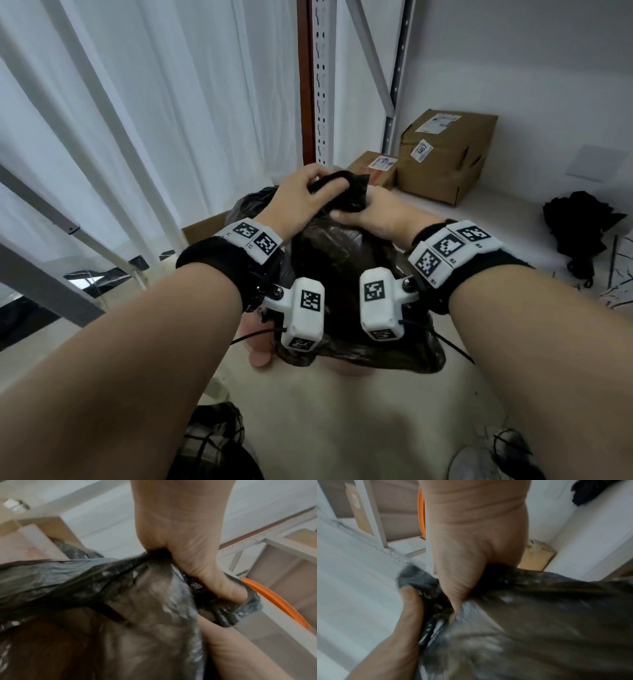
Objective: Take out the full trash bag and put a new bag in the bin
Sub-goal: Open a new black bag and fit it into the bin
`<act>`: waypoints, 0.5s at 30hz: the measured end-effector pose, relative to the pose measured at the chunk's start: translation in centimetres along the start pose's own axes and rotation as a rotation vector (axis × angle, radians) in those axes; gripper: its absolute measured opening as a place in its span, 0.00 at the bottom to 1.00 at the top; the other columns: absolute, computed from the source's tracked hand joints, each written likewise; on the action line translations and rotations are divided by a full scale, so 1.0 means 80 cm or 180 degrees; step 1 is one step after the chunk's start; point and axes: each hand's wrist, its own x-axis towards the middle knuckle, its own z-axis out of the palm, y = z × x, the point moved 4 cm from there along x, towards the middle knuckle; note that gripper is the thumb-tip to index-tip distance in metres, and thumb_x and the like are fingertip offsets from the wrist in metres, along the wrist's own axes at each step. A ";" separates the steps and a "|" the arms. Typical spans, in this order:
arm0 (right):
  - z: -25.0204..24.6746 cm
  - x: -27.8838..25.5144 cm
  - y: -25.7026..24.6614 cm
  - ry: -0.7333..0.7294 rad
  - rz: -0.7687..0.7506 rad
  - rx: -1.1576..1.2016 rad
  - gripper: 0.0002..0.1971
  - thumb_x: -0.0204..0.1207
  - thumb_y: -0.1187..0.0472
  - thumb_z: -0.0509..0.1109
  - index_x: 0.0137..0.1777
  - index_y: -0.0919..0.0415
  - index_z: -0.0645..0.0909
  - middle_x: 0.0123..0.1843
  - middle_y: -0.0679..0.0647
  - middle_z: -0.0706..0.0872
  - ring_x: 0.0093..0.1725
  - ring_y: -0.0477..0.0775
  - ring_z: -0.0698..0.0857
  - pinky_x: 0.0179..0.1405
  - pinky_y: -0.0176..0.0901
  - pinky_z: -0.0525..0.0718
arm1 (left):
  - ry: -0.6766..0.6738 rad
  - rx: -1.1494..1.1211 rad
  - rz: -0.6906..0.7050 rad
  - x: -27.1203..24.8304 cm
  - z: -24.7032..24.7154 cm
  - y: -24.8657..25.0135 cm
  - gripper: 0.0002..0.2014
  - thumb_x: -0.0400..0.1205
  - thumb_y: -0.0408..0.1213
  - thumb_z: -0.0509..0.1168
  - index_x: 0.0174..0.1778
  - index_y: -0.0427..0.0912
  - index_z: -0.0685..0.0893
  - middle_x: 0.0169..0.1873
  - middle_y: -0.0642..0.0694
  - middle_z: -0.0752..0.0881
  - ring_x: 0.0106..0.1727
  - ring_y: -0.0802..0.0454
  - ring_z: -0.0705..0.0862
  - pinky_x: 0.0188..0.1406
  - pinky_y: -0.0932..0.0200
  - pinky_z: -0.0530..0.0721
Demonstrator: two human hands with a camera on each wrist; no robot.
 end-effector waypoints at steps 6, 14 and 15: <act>-0.044 -0.009 0.020 0.0543 0.0275 0.0087 0.15 0.79 0.59 0.68 0.43 0.74 0.84 0.41 0.61 0.83 0.43 0.53 0.79 0.46 0.46 0.73 | -0.1169 0.0749 -0.0551 -0.011 0.003 -0.033 0.09 0.77 0.37 0.72 0.51 0.38 0.85 0.42 0.47 0.88 0.46 0.51 0.86 0.63 0.52 0.83; -0.093 -0.039 0.064 0.1612 0.1374 -0.1218 0.18 0.76 0.58 0.70 0.63 0.62 0.74 0.63 0.63 0.80 0.63 0.66 0.79 0.56 0.50 0.76 | 0.0256 0.1087 -0.0992 -0.006 -0.032 -0.058 0.09 0.84 0.40 0.62 0.47 0.37 0.75 0.46 0.37 0.81 0.52 0.44 0.79 0.47 0.57 0.70; -0.094 -0.041 0.059 0.1776 0.1422 -0.1224 0.26 0.74 0.57 0.71 0.70 0.60 0.68 0.69 0.64 0.75 0.67 0.67 0.76 0.64 0.54 0.75 | 0.0425 0.1010 -0.1096 -0.005 -0.034 -0.060 0.09 0.85 0.40 0.59 0.50 0.36 0.74 0.51 0.35 0.81 0.56 0.41 0.79 0.52 0.55 0.71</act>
